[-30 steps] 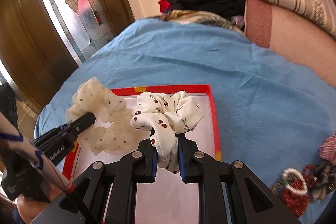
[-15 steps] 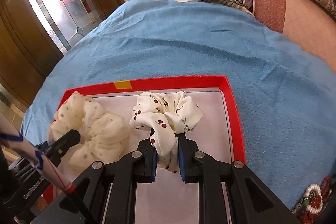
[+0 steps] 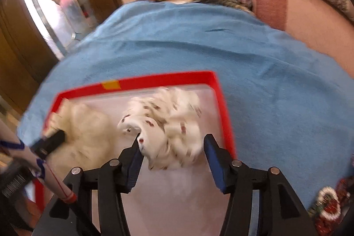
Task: Organize jewelry
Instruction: 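Lower both scrunchies into the box and open both grippers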
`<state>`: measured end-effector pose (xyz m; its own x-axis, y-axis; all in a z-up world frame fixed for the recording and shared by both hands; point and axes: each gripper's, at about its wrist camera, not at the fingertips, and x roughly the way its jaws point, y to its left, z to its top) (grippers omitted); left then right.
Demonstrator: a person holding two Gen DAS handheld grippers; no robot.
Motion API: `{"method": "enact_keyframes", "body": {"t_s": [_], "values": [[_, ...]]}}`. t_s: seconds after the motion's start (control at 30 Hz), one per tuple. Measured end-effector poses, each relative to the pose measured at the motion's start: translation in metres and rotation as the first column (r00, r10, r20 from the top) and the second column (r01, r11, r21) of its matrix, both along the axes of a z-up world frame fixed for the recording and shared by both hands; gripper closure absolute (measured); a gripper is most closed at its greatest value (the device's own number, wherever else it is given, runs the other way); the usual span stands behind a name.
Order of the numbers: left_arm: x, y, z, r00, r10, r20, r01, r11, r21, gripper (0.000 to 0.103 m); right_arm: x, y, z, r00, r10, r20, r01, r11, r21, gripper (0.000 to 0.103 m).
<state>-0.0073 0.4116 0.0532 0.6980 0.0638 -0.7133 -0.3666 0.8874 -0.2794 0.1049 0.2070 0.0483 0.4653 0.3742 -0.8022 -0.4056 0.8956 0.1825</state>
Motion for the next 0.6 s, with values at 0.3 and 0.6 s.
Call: {"method": "enact_keyframes", "body": {"t_s": [0.3,0.6], "values": [[-0.012,-0.032,0.002,0.998,-0.060,-0.012,0.060,0.997,0.041,0.044,-0.039,-0.038,0.006,0.998,-0.059,0.003,0.059,0.998,-0.021,0.046],[-0.036,-0.072,0.032,0.991,-0.121,0.051,0.115,0.988,0.100,0.031,-0.075,-0.080,0.025,0.995,-0.101,0.016,0.101,0.995,0.029,0.046]]}}
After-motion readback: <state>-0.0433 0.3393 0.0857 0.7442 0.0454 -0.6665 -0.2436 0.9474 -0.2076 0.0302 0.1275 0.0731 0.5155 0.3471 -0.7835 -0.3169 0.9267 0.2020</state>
